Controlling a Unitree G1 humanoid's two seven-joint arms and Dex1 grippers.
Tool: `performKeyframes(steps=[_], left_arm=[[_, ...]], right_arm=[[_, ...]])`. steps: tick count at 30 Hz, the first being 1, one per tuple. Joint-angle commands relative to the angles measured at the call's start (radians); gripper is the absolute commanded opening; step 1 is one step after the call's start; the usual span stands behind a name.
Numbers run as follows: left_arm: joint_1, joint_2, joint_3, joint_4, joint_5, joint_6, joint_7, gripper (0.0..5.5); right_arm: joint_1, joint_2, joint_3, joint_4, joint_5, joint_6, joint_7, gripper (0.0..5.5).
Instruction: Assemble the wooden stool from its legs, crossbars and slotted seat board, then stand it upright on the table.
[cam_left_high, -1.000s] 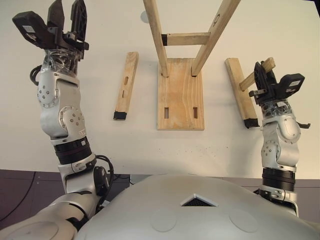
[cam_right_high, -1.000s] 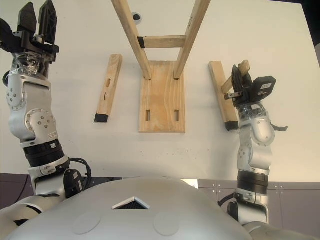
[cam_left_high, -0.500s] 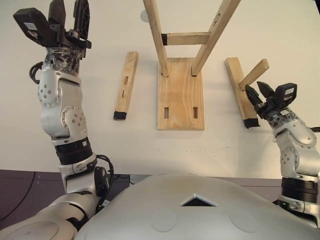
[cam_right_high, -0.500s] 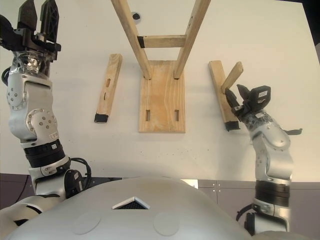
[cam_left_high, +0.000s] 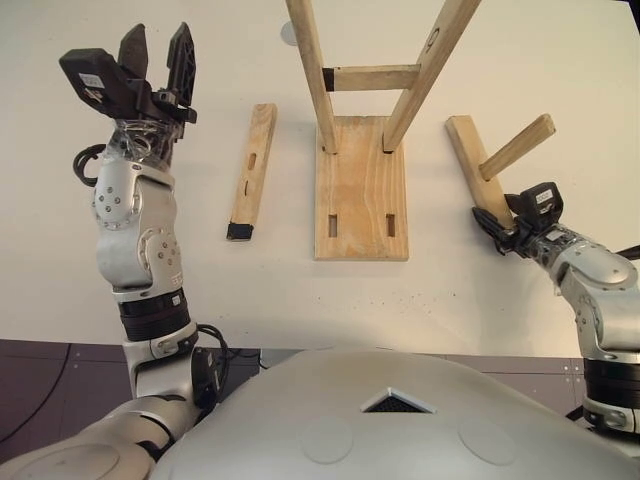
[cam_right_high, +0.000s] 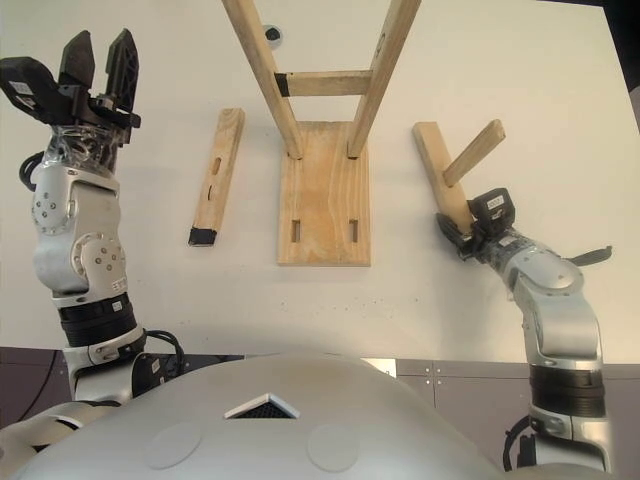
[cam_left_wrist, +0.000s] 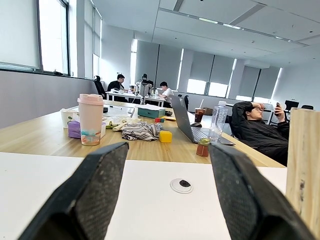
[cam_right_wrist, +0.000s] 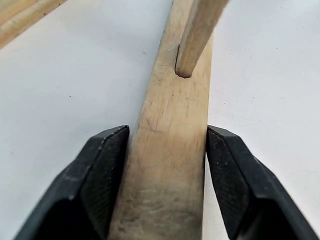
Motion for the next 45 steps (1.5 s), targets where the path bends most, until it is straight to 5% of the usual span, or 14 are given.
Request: performKeyframes(steps=[1, 8, 11, 15, 17, 26, 32, 45], left_arm=[[-0.01, -0.008, -0.012, -0.013, -0.016, 0.014, -0.008, 2.91], [0.018, -0.022, -0.109, -0.185, -0.369, 0.302, -0.119, 2.91], [0.007, -0.027, -0.113, -0.238, -0.678, 0.465, -0.124, 2.91], [-0.005, -0.041, -0.178, -0.255, -0.843, 0.566, -0.078, 2.91], [-0.029, -0.069, -0.229, -0.244, -0.855, 0.58, -0.059, 2.91], [-0.172, -0.158, -0.289, -0.201, -0.978, 0.602, 0.029, 4.46], [-0.195, -0.153, -0.277, -0.195, -1.175, 0.601, 0.099, 4.48], [-0.197, -0.121, -0.312, -0.194, -1.119, 0.563, 0.07, 2.49]], right_arm=[[-0.04, 0.018, -0.045, 0.03, 0.045, 0.034, 0.01, 2.09], [-0.225, 0.134, -0.35, -0.056, 0.666, 0.231, 0.119, 2.08], [-0.321, 0.081, -0.455, -0.057, 1.008, 0.334, 0.131, 2.08], [-0.35, -0.002, -0.488, -0.048, 1.208, 0.407, 0.146, 2.04], [-0.353, -0.031, -0.46, -0.077, 1.243, 0.428, 0.159, 2.04], [-0.317, -0.053, -0.315, -0.206, 1.23, 0.431, 0.239, 2.04], [-0.304, -0.065, -0.262, -0.229, 1.181, 0.415, 0.281, 2.04], [-0.313, -0.062, -0.236, -0.221, 1.227, 0.413, 0.244, 2.04]])
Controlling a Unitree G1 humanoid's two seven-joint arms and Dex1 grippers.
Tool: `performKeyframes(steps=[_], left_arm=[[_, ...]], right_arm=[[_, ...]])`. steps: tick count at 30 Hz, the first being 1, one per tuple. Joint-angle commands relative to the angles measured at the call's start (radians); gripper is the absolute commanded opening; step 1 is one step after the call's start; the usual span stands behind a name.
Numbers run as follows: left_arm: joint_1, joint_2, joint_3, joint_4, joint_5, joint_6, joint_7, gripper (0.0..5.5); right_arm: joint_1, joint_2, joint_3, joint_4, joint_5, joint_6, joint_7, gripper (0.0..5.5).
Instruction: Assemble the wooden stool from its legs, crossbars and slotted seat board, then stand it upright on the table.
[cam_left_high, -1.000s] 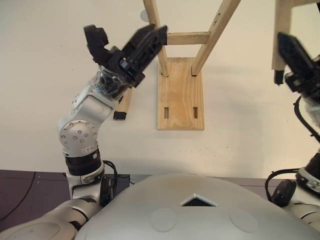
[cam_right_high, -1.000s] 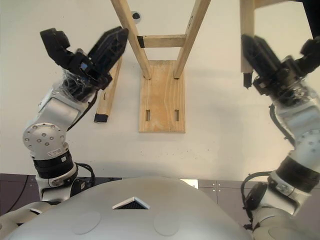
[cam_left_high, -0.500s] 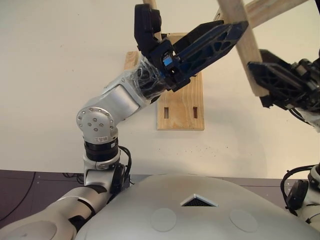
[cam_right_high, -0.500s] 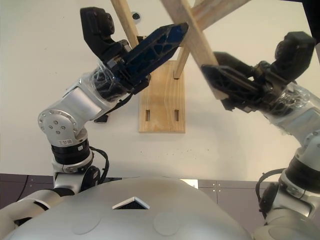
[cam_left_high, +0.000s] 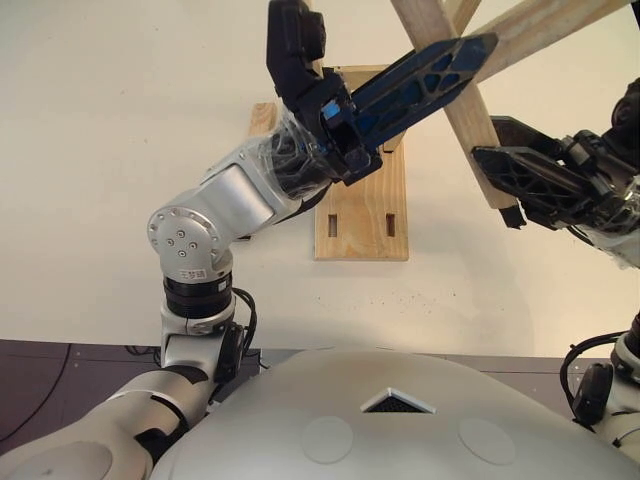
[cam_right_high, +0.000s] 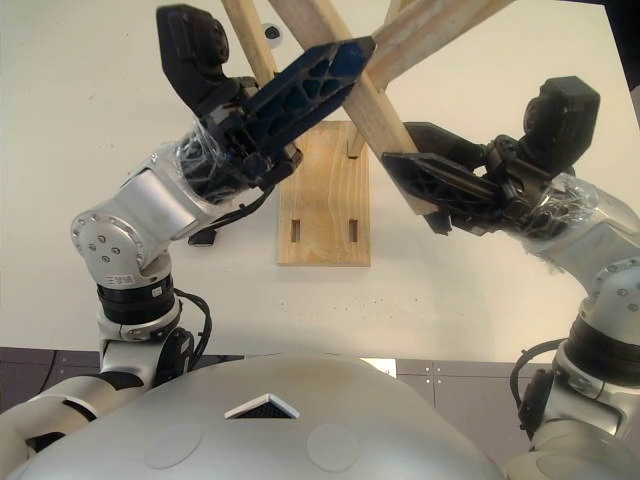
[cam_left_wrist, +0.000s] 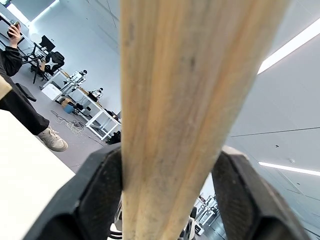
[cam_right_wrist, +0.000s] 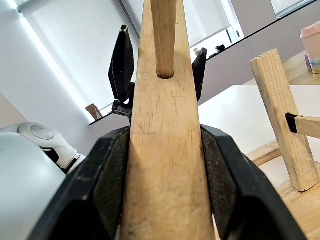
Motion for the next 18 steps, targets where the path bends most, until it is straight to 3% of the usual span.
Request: performKeyframes(steps=[1, 10, 18], left_arm=[[-0.014, 0.001, -0.01, -0.006, 0.054, -0.02, -0.022, 2.37], [0.028, 0.132, 0.042, -0.006, 0.322, -0.088, -0.217, 2.12], [0.231, 0.362, 0.115, 0.007, 0.606, -0.238, -0.555, 2.12]], right_arm=[[-0.015, -0.024, 0.012, -0.001, 0.021, 0.001, -0.031, 2.04], [-0.009, -0.039, 0.035, 0.067, -0.036, -0.002, -0.099, 3.49], [0.043, -0.044, -0.013, 0.236, -0.275, -0.123, -0.017, 3.52]])
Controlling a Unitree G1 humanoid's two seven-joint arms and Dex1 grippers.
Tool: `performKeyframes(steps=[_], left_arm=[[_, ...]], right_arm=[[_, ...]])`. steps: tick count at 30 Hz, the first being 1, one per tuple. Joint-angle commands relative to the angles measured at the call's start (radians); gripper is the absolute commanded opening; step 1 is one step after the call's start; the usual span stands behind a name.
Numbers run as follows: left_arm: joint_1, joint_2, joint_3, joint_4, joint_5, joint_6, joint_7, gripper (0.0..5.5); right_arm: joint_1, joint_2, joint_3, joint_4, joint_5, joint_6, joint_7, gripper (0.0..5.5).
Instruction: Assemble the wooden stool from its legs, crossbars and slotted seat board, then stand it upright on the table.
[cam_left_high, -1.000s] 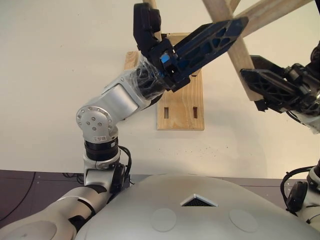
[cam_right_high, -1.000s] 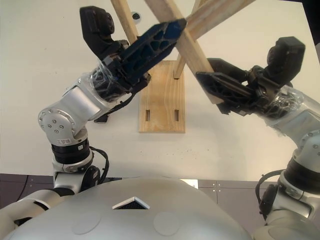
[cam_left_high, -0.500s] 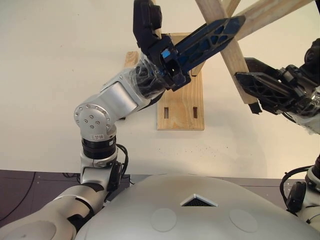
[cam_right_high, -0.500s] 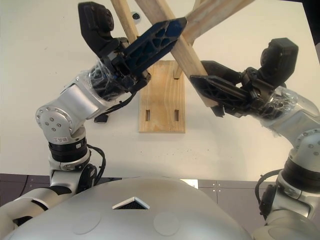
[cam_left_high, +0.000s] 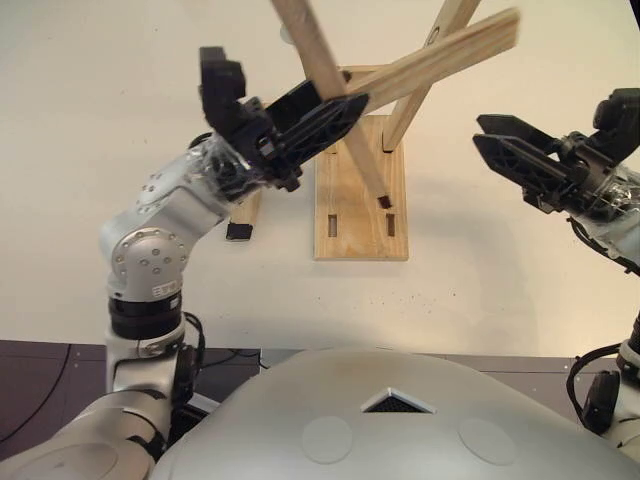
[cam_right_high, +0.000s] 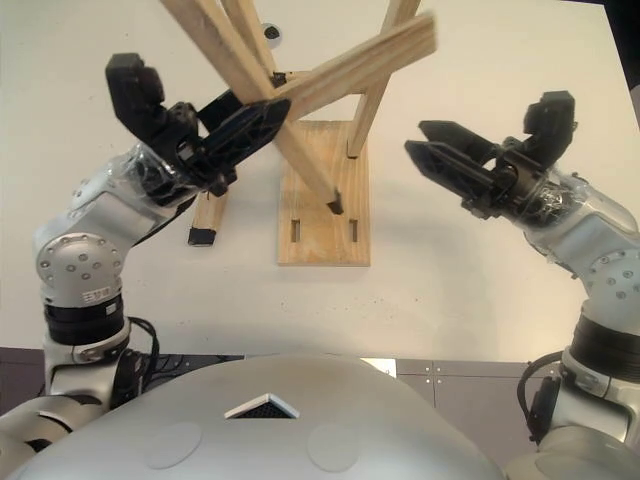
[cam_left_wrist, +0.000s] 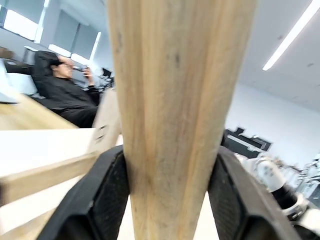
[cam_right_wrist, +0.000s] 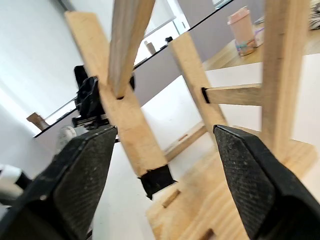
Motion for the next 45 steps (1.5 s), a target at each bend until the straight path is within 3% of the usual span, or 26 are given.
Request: performKeyframes(steps=[1, 9, 16, 26, 32, 39, 45], left_arm=[[0.091, 0.094, 0.025, 0.015, 0.12, -0.082, -0.154, 2.12], [0.157, 0.083, -0.028, 0.135, 0.338, -0.282, -0.321, 2.12], [0.172, 0.031, -0.026, 0.127, 0.321, -0.319, -0.329, 2.1], [0.219, 0.059, -0.082, 0.142, 0.409, -0.369, -0.402, 2.1], [0.247, 0.159, -0.141, 0.197, 0.582, -0.475, -0.454, 2.07], [0.203, 0.36, -0.281, 0.235, 0.711, -0.339, -0.463, 2.06], [0.149, 0.427, -0.384, 0.173, 0.743, -0.146, -0.343, 2.06]], right_arm=[[0.005, -0.003, -0.033, 0.067, -0.076, -0.052, 0.012, 3.52], [-0.01, 0.015, -0.046, 0.127, -0.135, -0.078, 0.028, 3.52], [-0.034, 0.007, -0.034, 0.154, -0.167, -0.078, 0.05, 3.52], [-0.03, 0.016, -0.021, 0.153, -0.204, -0.082, 0.067, 3.52], [-0.033, 0.013, -0.017, 0.154, -0.213, -0.082, 0.07, 3.52], [-0.023, 0.031, -0.007, 0.143, -0.237, -0.097, 0.063, 3.52], [-0.022, 0.036, 0.004, 0.142, -0.254, -0.107, 0.064, 3.52]])
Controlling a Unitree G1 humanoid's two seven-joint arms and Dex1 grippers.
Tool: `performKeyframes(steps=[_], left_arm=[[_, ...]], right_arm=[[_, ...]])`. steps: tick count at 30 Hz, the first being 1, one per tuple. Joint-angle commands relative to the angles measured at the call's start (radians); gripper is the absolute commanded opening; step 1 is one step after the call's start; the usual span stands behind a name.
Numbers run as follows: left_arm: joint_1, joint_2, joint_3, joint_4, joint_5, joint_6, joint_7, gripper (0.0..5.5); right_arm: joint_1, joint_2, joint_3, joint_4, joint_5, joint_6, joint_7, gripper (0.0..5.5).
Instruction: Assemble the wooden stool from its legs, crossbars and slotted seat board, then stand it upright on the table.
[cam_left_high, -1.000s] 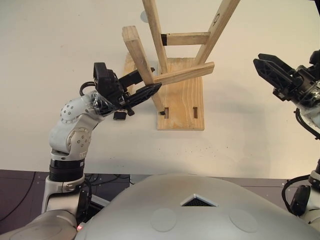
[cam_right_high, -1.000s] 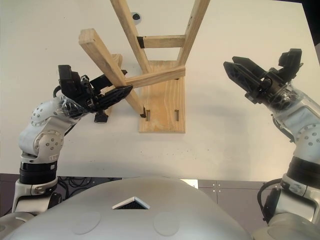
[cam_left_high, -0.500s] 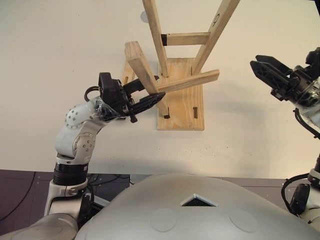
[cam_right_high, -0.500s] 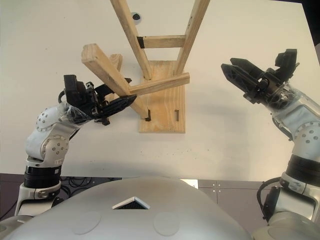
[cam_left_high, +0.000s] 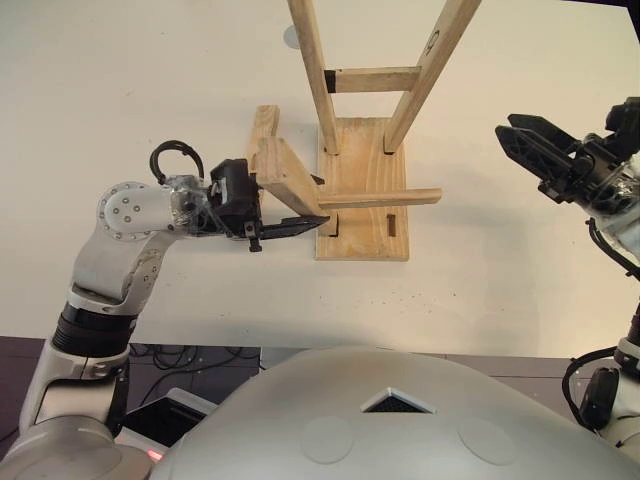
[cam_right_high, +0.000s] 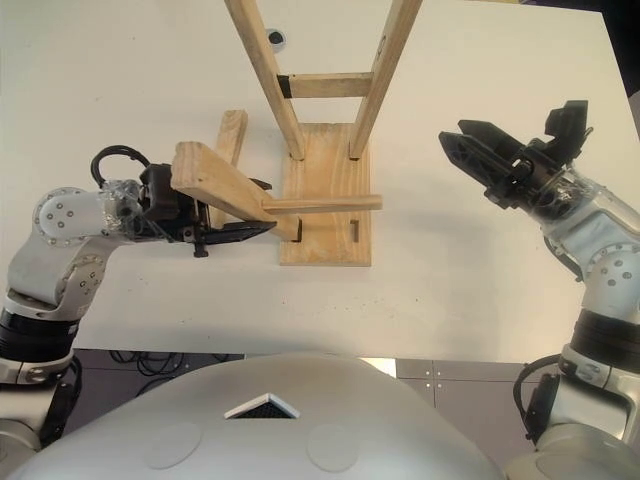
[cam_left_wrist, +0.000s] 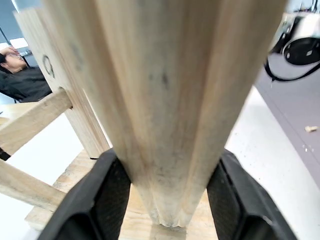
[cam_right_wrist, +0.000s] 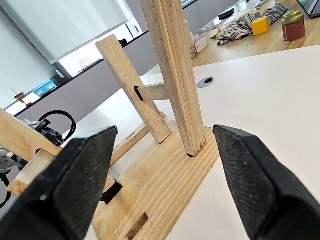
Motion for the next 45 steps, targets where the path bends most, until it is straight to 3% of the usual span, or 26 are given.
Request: performKeyframes(steps=[1, 5, 10, 17, 19, 21, 24, 30, 36, 45], left_arm=[[0.056, 0.097, -0.178, 0.047, 0.206, 0.374, 0.131, 2.06], [0.069, 0.068, -0.247, 0.096, 0.234, 0.443, 0.213, 2.06], [0.058, 0.119, -0.272, 0.155, 0.268, 0.309, 0.178, 2.06], [-0.093, 0.149, -0.071, 0.057, 0.219, 0.331, 0.171, 3.14], [-0.045, 0.18, -0.006, 0.012, 0.206, 0.365, 0.177, 3.42], [0.024, 0.133, 0.1, -0.008, 0.194, 0.419, 0.283, 3.75], [0.094, -0.042, 0.222, -0.029, 0.157, 0.511, 0.491, 3.75], [0.117, -0.332, 0.263, -0.065, 0.093, 0.715, 0.763, 3.75], [0.143, -0.336, 0.176, -0.057, 0.197, 0.729, 0.833, 3.75], [0.168, -0.329, 0.171, -0.025, 0.252, 0.7, 0.805, 2.47]], right_arm=[[0.002, 0.029, 0.016, -0.017, -0.031, -0.025, -0.003, 3.52], [0.006, 0.031, 0.027, -0.023, -0.043, -0.03, -0.002, 3.52], [0.008, 0.026, 0.035, -0.018, -0.052, -0.036, -0.003, 3.52], [0.052, 0.061, 0.032, -0.046, -0.071, -0.067, -0.021, 3.52], [0.069, 0.068, 0.02, -0.057, -0.074, -0.072, -0.024, 3.52], [0.086, 0.07, 0.012, -0.064, -0.075, -0.082, -0.028, 3.52], [0.095, 0.071, 0.014, -0.066, -0.083, -0.091, -0.033, 3.52], [0.083, 0.066, 0.051, -0.059, -0.129, -0.093, -0.021, 3.52], [0.091, 0.069, 0.07, -0.056, -0.164, -0.103, 0.002, 3.52], [0.106, 0.076, 0.067, -0.056, -0.178, -0.116, 0.013, 3.52]])
